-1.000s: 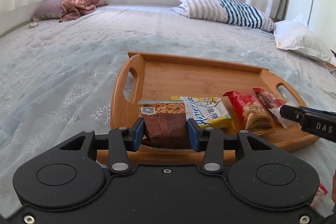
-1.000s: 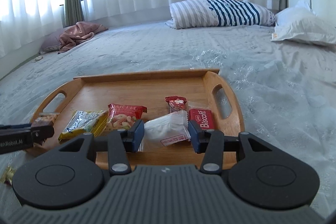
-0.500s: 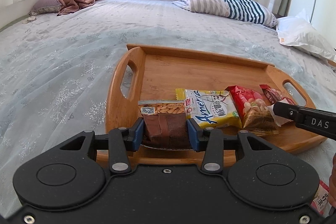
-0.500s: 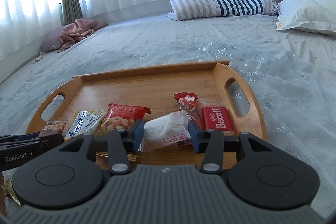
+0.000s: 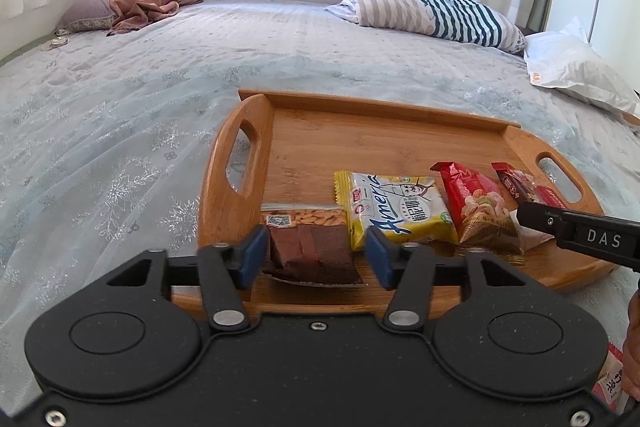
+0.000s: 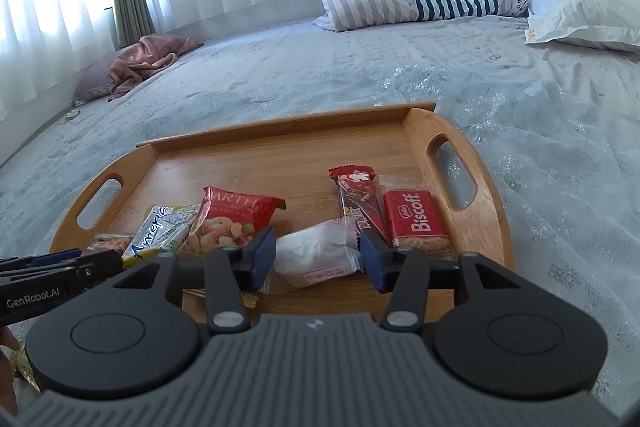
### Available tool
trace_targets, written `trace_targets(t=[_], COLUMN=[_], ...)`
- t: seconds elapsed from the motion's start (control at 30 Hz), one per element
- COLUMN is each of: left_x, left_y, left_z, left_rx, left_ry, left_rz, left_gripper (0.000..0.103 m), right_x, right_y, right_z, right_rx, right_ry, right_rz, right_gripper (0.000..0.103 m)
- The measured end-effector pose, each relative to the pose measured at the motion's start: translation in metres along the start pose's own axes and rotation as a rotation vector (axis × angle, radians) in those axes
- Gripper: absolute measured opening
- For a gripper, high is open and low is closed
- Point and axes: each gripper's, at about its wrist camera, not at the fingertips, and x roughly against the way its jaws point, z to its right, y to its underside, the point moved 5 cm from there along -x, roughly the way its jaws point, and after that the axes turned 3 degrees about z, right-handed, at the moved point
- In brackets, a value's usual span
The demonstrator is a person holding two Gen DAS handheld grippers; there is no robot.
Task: Organize snacks
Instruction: 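Open both tools to release the packets on the tray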
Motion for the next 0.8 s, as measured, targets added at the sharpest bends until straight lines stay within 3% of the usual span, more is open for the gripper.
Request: trace_targets(t=[0.1, 0.17, 0.3, 0.8], left_x=[0.010, 0.019, 0.033, 0.083], left_y=[-0.002, -0.004, -0.004, 0.013], left_z=[0.002, 0.004, 0.009, 0.019], left_rx=[-0.001, -0.016, -0.049, -0.041], left_ry=[0.017, 0.029, 0.031, 0.104], left_rz=[0.030, 0.051, 0.070, 0.092], left_gripper=[0.086, 0.090, 0.095, 0.100], right_x=[0.008, 0.016, 0.033, 0.082], right_y=[-0.002, -0.003, -0.006, 0.012], right_z=[0.001, 0.002, 0.003, -0.001], right_rx=[-0.006, 0.014, 0.050, 0.124], right_ry=[-0.007, 0.000, 0.009, -0.024], right_rz=[0.022, 0.045, 0.088, 0.153], right_gripper=[0.074, 0.079, 0.088, 0.103])
